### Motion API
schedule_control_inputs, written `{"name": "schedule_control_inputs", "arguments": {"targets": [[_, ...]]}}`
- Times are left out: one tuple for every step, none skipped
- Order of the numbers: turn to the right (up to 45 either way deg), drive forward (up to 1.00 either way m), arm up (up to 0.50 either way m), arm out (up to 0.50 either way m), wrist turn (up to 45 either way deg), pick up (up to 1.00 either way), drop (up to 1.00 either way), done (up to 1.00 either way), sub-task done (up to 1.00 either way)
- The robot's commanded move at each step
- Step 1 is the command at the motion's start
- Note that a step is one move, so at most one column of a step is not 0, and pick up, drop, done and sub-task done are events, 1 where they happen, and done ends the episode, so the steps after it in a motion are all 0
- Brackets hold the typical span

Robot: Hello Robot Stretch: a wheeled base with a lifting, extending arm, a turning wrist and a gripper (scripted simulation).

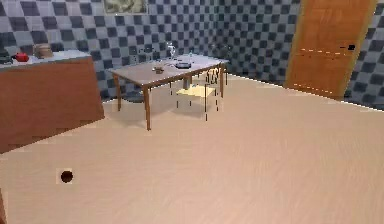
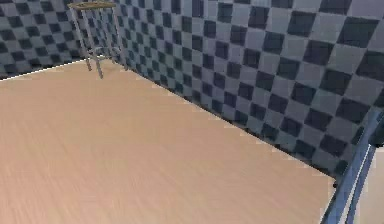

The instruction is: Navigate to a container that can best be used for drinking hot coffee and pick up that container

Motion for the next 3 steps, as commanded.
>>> {"name": "schedule_control_inputs", "arguments": {"targets": [[-36.0, 0.00, 0.00, 0.00, 0.0, 0.00, 0.00, 0.00, 0.00], [0.0, 1.00, 0.00, 0.00, 0.0, 0.00, 0.00, 0.00, 0.00], [-3.0, 0.00, 0.00, 0.00, 0.0, 0.00, 0.00, 0.00, 0.00]]}}
